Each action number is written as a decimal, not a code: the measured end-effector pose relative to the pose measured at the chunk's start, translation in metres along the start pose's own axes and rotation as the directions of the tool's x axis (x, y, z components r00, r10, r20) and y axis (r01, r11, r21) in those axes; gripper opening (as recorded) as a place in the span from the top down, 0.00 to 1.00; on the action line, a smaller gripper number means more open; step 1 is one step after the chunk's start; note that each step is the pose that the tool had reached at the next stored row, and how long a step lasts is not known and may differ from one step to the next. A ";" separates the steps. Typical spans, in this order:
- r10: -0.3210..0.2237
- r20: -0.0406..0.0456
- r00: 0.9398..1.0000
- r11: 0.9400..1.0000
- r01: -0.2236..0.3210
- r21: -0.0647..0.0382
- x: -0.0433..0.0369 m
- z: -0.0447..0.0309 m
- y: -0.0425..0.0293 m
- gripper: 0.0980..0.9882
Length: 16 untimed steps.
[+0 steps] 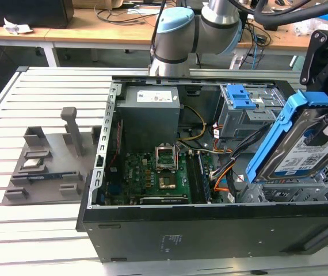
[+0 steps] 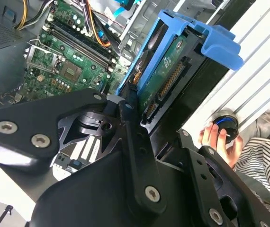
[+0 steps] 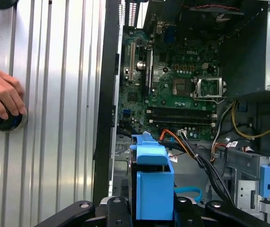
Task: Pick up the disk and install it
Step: 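Pick up the disk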
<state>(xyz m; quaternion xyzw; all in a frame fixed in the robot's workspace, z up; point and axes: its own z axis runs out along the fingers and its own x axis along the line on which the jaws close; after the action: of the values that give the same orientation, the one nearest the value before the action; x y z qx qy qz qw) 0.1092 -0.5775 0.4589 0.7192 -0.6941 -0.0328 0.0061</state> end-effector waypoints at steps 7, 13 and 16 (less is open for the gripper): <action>0.000 -0.002 1.000 1.000 0.000 0.000 -0.0086 0.0036 -0.0083 0.70; 0.001 -0.006 1.000 1.000 -0.001 -0.002 -0.0162 0.0102 -0.0233 0.70; 0.001 -0.010 1.000 1.000 -0.001 -0.002 -0.0181 0.0132 -0.0275 0.70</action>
<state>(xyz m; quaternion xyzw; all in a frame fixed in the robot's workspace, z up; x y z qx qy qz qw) 0.1353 -0.5579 0.4450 0.7190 -0.6942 -0.0299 0.0103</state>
